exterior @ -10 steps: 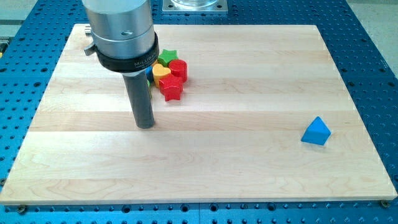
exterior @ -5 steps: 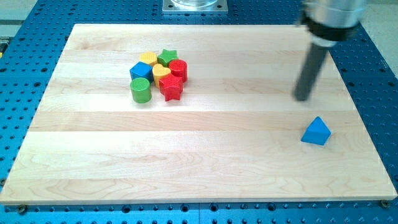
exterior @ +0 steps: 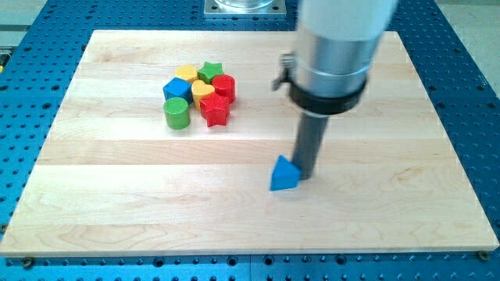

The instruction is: Push the triangle into the group of blocks

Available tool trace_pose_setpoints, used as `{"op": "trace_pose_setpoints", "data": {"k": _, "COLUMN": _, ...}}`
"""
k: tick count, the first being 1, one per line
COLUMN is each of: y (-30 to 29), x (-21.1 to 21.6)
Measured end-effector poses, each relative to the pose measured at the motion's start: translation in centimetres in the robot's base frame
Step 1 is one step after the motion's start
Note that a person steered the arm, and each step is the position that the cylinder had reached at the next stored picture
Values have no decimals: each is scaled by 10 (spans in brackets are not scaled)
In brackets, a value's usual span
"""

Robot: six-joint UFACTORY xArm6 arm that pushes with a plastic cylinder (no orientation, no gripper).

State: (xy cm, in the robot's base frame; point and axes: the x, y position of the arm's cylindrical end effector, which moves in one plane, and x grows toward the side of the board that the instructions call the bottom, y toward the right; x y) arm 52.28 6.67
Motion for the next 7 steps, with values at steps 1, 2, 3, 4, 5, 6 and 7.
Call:
{"op": "trace_pose_setpoints", "data": {"k": 1, "y": 49, "x": 14}}
{"op": "trace_pose_setpoints", "data": {"k": 2, "y": -12, "x": 29}}
{"op": "trace_pose_setpoints", "data": {"k": 3, "y": -93, "x": 20}}
{"op": "trace_pose_setpoints", "data": {"k": 4, "y": -127, "x": -18}}
{"op": "trace_pose_setpoints", "data": {"k": 5, "y": -138, "x": 13}}
{"op": "trace_pose_setpoints", "data": {"k": 6, "y": -97, "x": 63}}
{"op": "trace_pose_setpoints", "data": {"k": 7, "y": -43, "x": 21}}
